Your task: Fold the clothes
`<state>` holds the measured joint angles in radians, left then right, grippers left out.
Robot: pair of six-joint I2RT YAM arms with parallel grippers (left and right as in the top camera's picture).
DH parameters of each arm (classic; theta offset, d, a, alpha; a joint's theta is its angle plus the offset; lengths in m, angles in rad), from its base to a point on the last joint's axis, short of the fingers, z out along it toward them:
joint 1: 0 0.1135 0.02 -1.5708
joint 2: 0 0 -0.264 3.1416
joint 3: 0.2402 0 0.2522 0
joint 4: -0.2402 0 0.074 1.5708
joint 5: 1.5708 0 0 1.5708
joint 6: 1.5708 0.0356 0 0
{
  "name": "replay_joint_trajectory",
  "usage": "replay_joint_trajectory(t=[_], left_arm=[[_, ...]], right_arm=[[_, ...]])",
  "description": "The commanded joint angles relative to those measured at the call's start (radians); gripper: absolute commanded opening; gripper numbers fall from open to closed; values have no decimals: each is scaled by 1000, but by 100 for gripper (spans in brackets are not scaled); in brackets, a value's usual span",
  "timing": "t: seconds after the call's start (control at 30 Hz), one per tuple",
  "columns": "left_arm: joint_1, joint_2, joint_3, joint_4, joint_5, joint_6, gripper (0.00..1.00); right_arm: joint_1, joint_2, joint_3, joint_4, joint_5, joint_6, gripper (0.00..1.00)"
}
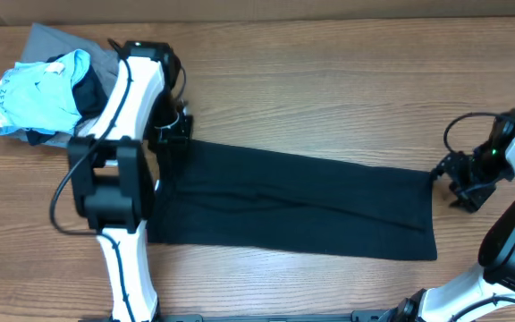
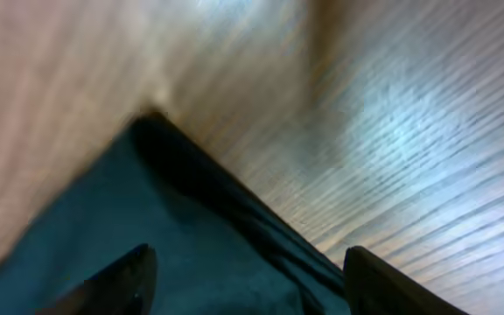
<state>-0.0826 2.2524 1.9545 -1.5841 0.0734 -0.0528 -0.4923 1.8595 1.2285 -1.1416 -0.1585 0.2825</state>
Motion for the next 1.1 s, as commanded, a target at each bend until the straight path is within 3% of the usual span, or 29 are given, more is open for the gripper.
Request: replay_joint_trajectory(t=[0.0, 0.1, 0.23, 0.33, 0.4, 0.5, 0.6, 0.83, 1.07], left_arm=[[11, -207, 7, 19, -3, 16, 41], [12, -325, 8, 26, -3, 16, 47], [12, -383, 8, 26, -3, 16, 49], [12, -392, 7, 26, -3, 16, 49], [12, -392, 7, 26, -3, 16, 49], [12, -392, 7, 26, -4, 24, 48], [13, -392, 7, 26, -26, 23, 48], [46, -392, 7, -7, -77, 23, 49], [66, -392, 7, -1, -72, 0, 49]], right_arm=[[-54, -27, -87, 26, -56, -53, 71], [-74, -27, -213, 103, -233, -168, 71], [-45, -27, -316, 163, -352, -212, 68], [-6, -27, -352, 181, -337, -203, 47], [7, -27, -351, 179, -313, -192, 24], [2, -27, -321, 162, -295, -174, 5], [-30, -35, -227, 102, -288, -172, 4], [-53, -88, 105, -108, -60, -102, 4], [133, -152, 185, -164, 9, -92, 4]])
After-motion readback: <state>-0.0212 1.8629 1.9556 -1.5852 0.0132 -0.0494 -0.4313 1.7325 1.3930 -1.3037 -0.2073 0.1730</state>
